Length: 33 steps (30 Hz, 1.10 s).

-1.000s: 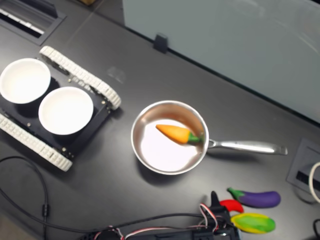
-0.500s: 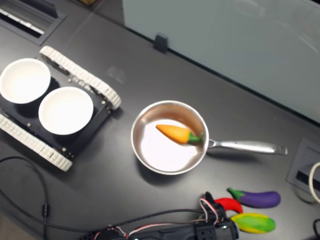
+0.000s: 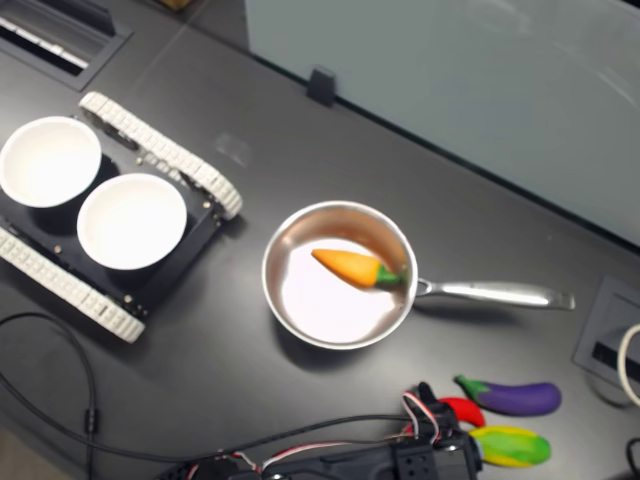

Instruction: Pick up the chilli and place them in the pan

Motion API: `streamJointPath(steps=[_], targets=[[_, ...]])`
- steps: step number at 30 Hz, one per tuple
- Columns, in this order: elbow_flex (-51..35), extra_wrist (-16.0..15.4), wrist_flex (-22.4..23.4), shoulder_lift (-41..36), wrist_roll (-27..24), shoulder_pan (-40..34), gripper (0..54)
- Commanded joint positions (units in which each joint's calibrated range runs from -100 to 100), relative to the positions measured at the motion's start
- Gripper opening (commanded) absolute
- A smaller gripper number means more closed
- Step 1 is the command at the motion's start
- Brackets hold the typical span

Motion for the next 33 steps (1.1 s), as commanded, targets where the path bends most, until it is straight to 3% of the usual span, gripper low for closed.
streamJointPath(steps=[1,4,14,20,33], targets=[[-1.7,0.9,-1.5,0.8,-0.7,-0.6,30.5],[-1.7,1.2,-1.5,0.9,-0.6,-0.7,25.8],[0.9,1.5,-2.5,-0.6,0.1,-0.3,0.2],[5.0,0.6,-5.4,-5.2,-1.9,-0.4,0.1],[8.7,-5.9,-3.7,-18.1,-5.6,-0.6,0.1]])
